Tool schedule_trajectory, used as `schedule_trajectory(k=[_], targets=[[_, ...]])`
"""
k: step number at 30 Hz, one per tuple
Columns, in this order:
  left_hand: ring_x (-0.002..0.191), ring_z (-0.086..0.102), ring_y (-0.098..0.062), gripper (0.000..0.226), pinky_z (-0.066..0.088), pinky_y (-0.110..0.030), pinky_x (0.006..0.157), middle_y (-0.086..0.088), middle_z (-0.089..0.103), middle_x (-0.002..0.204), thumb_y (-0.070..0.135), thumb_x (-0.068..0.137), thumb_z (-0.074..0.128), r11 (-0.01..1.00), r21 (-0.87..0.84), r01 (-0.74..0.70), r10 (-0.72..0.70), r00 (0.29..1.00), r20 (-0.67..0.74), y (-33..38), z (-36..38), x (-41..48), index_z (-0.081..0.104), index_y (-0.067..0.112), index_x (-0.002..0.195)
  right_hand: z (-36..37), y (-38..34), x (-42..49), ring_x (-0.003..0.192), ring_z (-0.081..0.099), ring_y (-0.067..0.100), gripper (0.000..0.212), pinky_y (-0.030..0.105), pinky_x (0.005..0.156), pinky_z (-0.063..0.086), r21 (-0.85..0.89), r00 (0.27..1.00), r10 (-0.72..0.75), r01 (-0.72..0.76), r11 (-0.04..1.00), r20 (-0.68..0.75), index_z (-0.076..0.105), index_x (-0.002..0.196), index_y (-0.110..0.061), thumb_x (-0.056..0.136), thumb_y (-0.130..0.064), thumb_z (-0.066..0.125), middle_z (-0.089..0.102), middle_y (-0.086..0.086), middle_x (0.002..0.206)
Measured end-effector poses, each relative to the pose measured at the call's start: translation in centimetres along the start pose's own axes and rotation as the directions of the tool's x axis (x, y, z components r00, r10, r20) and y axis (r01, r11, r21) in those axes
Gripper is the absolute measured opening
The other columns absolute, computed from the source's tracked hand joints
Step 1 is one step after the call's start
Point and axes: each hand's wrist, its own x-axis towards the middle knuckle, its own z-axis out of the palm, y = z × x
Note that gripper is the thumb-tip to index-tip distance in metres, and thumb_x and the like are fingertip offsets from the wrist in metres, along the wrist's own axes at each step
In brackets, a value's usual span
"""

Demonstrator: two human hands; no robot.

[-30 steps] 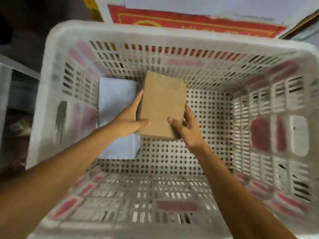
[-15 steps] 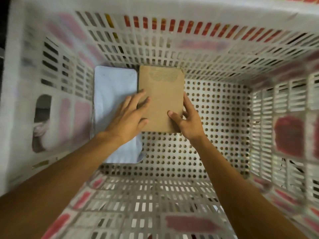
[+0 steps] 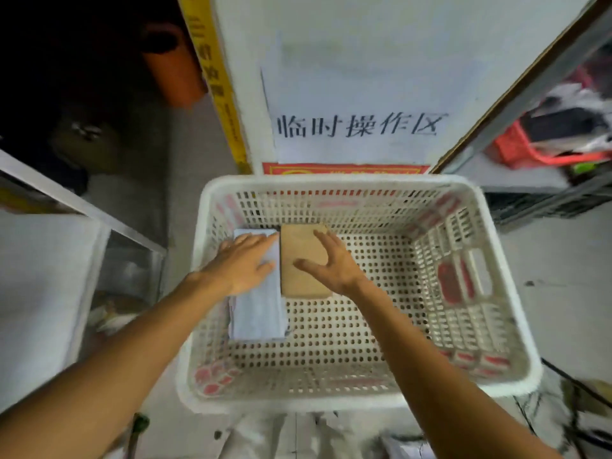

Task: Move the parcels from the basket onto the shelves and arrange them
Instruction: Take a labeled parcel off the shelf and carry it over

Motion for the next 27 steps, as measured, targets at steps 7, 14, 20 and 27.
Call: schedule_trajectory(k=[7,14,20,27], targets=[[0.146,0.016,-0.022,0.059,0.016,-0.045,0.117,0.003,0.013,0.161,0.036,0.098,0.044,0.990,-0.036,0.136,-0.141,0.954,-0.266,1.2,-11.9,-12.1,0.018,0.033,0.152,-5.6,-13.3,-5.2,0.143,0.032,0.027,0.075,0.036,0.114,0.026,-0.068,0.951,-0.308,0.310,0.948,0.038,0.031,0.151,-0.021,0.090,-0.052,0.061,0.031,0.008,0.156],[0.147,0.011,-0.017,0.062,0.008,-0.054,0.117,0.008,0.013,0.160,0.050,0.096,0.044,0.927,-0.154,0.343,-0.373,0.793,-0.481,0.8,-18.4,-27.6,0.017,0.040,0.150,-5.1,-26.6,-11.2,0.150,0.005,0.030,0.094,0.048,0.121,0.015,-0.207,0.777,-0.574,0.625,0.753,0.259,0.016,0.155,-0.032,0.081,-0.063,0.065,0.006,0.007,0.164],[0.141,0.030,-0.013,0.057,0.024,-0.035,0.117,0.008,0.031,0.154,0.039,0.095,0.051,0.864,-0.383,0.325,-0.503,0.563,-0.656,-0.8,-19.2,-44.3,0.030,0.035,0.148,0.5,-37.6,-19.7,0.150,0.008,0.026,0.085,0.044,0.118,0.017,-0.099,0.521,-0.756,0.843,0.529,0.396,0.018,0.154,-0.033,0.086,-0.060,0.060,0.009,0.002,0.163],[0.143,0.028,-0.019,0.061,0.021,-0.037,0.118,0.000,0.031,0.155,0.036,0.093,0.057,0.727,-0.319,0.608,-0.586,0.308,-0.749,-2.3,-16.3,-62.7,0.031,0.030,0.148,7.8,-45.9,-32.1,0.147,0.020,0.021,0.073,0.033,0.117,0.020,0.028,0.187,-0.884,0.975,0.220,0.429,0.028,0.153,-0.023,0.092,-0.051,0.058,0.024,0.003,0.160]])
